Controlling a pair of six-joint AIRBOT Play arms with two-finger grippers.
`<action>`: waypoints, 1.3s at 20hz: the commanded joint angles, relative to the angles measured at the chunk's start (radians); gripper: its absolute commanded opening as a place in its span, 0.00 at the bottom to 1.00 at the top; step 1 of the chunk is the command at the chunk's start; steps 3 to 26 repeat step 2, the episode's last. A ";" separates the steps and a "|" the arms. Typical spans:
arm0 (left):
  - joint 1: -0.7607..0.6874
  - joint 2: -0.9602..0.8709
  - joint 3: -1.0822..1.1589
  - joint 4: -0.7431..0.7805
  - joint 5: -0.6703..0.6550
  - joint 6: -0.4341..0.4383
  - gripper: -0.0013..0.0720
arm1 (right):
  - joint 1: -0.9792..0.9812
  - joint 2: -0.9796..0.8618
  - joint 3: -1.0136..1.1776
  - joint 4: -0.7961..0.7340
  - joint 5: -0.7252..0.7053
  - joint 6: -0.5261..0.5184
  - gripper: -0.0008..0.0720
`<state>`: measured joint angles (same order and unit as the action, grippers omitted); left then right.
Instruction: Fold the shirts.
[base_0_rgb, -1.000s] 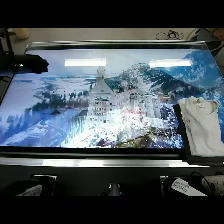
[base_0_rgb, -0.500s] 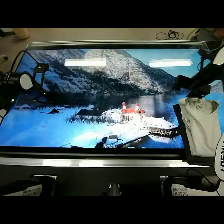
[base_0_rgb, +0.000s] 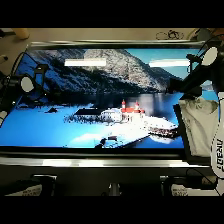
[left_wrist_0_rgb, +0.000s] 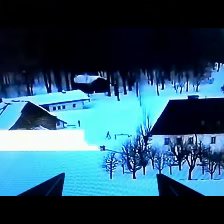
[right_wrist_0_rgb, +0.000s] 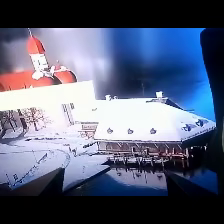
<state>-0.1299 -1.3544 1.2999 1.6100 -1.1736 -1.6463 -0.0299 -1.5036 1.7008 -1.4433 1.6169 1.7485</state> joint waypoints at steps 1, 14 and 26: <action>0.000 -0.001 0.000 0.002 0.005 -0.001 1.00 | 0.002 -0.001 0.000 0.000 0.004 0.002 0.96; 0.000 -0.001 0.000 0.001 0.005 -0.001 1.00 | 0.002 -0.001 0.000 0.000 0.004 0.002 0.96; 0.000 -0.001 0.000 0.001 0.005 -0.001 1.00 | 0.002 -0.001 0.000 0.000 0.004 0.002 0.96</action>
